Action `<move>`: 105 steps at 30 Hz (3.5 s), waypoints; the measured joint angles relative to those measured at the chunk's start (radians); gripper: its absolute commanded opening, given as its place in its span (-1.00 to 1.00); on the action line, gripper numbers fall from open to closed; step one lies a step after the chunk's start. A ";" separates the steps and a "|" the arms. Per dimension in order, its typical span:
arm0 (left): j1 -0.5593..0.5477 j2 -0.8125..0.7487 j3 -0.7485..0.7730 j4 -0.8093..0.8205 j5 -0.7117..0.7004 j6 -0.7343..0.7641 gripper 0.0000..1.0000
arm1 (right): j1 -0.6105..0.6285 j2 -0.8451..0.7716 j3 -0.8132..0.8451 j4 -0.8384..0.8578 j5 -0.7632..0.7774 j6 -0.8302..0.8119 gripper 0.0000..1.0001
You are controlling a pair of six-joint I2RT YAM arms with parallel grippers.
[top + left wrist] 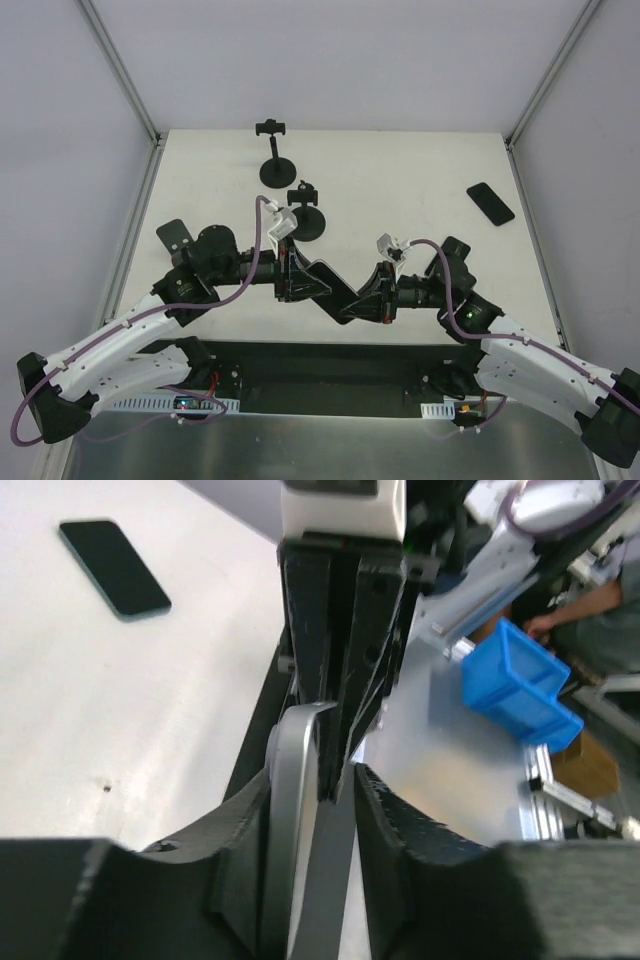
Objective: Place the phone on the phone stand
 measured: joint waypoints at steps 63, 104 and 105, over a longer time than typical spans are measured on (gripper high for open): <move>0.466 0.111 0.254 -0.345 -0.845 0.348 -1.00 | 0.030 1.018 1.117 -0.699 1.143 -0.140 -0.10; 0.468 0.162 0.106 -0.027 0.002 0.400 -1.00 | 0.020 1.015 1.063 -0.642 0.996 -0.362 -0.99; 0.468 0.156 0.093 -0.011 0.033 0.404 -1.00 | 0.019 1.004 1.052 -0.644 0.969 -0.374 -0.99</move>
